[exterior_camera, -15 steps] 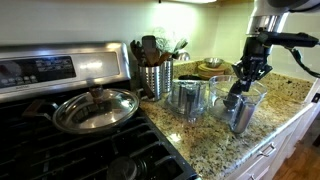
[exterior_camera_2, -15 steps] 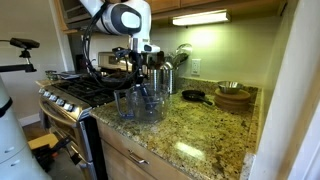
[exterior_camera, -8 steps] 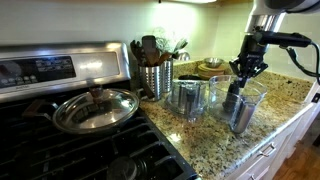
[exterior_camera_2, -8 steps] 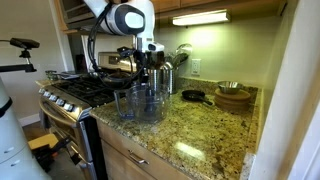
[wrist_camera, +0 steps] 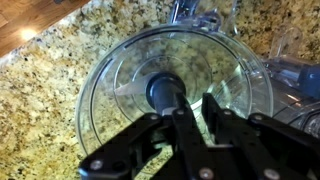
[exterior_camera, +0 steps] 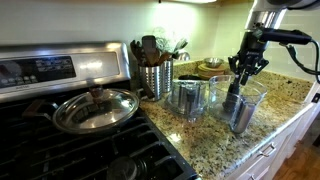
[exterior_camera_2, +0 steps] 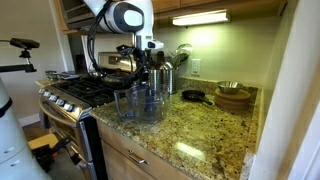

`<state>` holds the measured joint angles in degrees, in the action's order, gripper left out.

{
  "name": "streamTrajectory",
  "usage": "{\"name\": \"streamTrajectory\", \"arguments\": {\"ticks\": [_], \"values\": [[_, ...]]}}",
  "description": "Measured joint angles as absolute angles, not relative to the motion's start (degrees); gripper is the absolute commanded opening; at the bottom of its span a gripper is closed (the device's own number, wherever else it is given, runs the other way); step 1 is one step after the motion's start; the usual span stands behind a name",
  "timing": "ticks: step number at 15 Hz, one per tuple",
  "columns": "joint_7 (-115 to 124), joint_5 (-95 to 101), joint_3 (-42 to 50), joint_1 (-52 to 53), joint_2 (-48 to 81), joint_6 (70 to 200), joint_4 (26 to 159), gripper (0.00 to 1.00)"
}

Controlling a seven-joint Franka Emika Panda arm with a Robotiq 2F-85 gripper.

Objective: Put the blade in the food processor

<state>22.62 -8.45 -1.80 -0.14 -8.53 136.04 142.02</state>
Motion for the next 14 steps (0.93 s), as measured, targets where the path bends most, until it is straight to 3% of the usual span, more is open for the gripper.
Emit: {"name": "streamTrajectory", "arguments": {"ticks": [7, 14], "values": [[22.35, -7.98, -2.92, -0.12, -13.34, 133.48, 142.01, 0.98], [18.51, -7.06, -4.23, 0.06, -15.17, 133.07, 142.05, 1.0]]}}
